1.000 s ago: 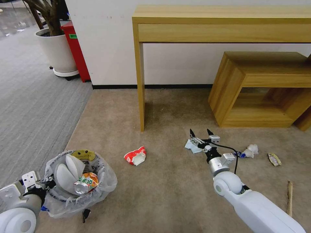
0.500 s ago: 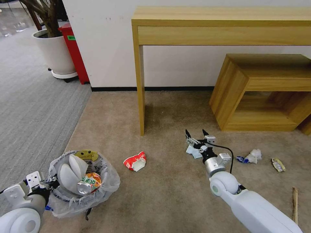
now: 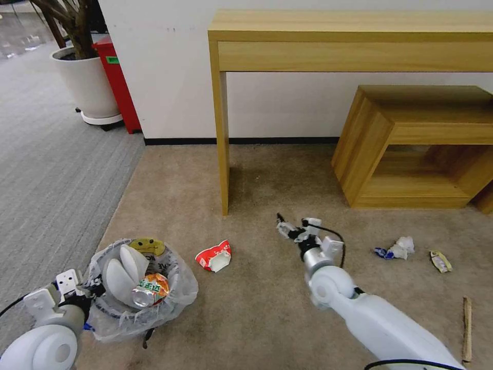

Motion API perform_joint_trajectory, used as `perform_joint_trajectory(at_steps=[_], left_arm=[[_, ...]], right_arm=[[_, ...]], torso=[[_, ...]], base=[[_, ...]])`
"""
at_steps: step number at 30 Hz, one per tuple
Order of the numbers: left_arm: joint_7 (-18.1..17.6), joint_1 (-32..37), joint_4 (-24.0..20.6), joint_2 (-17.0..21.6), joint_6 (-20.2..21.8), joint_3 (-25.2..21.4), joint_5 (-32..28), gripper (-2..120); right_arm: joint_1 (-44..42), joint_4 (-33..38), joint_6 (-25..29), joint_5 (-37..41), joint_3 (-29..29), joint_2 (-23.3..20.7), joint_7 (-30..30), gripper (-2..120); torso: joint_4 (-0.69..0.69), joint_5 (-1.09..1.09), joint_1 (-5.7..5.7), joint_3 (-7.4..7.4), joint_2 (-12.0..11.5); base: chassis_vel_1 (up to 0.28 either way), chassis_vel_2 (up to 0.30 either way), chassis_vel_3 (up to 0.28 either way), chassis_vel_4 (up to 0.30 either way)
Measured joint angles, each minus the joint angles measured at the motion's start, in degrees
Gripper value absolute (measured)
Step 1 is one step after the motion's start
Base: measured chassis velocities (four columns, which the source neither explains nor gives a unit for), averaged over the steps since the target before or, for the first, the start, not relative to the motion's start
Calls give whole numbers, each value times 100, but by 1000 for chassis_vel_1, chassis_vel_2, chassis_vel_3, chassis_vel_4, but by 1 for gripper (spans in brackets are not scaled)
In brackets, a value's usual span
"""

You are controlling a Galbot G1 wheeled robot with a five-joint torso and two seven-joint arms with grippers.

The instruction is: Pick up the trash bin and place the garbage on the floor into it.

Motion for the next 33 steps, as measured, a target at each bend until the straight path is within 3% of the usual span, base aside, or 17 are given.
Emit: perform_joint_trajectory(at_steps=[5,9,17,27,30,33], left_arm=[[0,-8,12,-20,-13,44,46,1],[6,1,16,-57,-24,65,94,1],[9,-6,-4,-28,-30,4,50,1],[17,7,-45,-21,-70,18,44,1],[28,28,-88,-43,-91,48,46,1],[32,23,-93,-28,-94,58,39,1]], right_arm=[[215,-212,-251,426,-360,395,254,100],[564,-593,-460,968,-736,1220,469,100],[799,-1457,-441,1095,-1114,2042,660,100],[889,-2255,-332,993,-1245,2414,621,100],[1035,-3029,-151,875,-1369,2772,477,100],[1070,-3256,-109,842,-1393,2900,446,100]], torso=[[-1,0,0,0,0],[2,0,0,0,0],[0,-1,0,0,0],[-1,0,0,0,0],[-1,0,0,0,0],[0,0,0,0,0]], base=[[0,0,0,0],[0,0,0,0],[0,0,0,0],[0,0,0,0],[0,0,0,0],[0,0,0,0]])
